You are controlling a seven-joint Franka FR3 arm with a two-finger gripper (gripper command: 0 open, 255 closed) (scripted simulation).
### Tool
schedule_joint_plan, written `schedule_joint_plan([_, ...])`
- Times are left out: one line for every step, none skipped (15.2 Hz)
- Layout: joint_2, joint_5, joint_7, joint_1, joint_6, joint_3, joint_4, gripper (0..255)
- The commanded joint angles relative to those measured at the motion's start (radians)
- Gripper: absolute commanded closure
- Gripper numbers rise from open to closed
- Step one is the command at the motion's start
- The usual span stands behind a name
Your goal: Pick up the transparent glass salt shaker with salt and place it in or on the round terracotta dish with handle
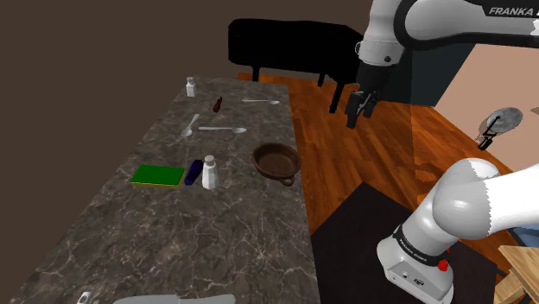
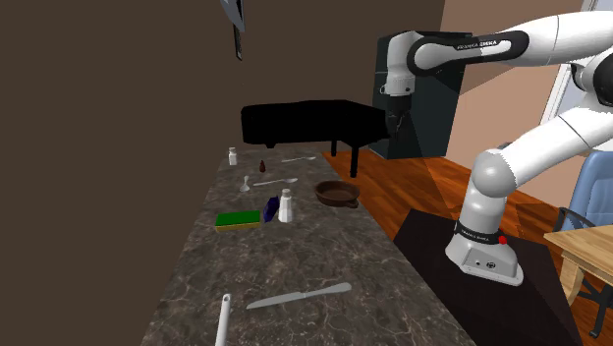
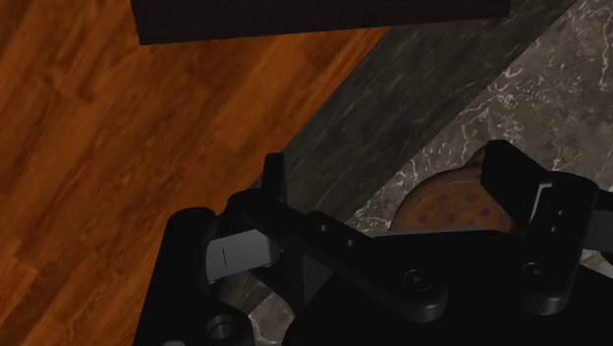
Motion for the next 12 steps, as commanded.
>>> schedule_joint_plan([0.000,0.000,0.000,0.000,0.000,0.000,0.000,0])
schedule_joint_plan([0.029,0.011,0.020,0.006,0.015,0.019,0.013,0])
schedule_joint_plan([0.059,0.020,0.040,0.012,0.029,0.039,0.026,0])
schedule_joint_plan([0.089,0.029,0.059,0.017,0.042,0.058,0.041,0])
schedule_joint_plan([0.121,0.037,0.079,0.022,0.056,0.077,0.058,0])
schedule_joint_plan([0.153,0.043,0.098,0.026,0.068,0.095,0.075,0])
schedule_joint_plan([0.185,0.048,0.118,0.030,0.081,0.113,0.094,0])
schedule_joint_plan([0.219,0.052,0.138,0.034,0.092,0.131,0.114,0])
schedule_joint_plan([0.253,0.055,0.158,0.037,0.103,0.149,0.135,0])
schedule_joint_plan([0.287,0.056,0.178,0.040,0.113,0.166,0.157,0])
schedule_joint_plan([0.322,0.056,0.198,0.043,0.122,0.184,0.180,0])
schedule_joint_plan([0.358,0.055,0.219,0.045,0.131,0.201,0.205,0])
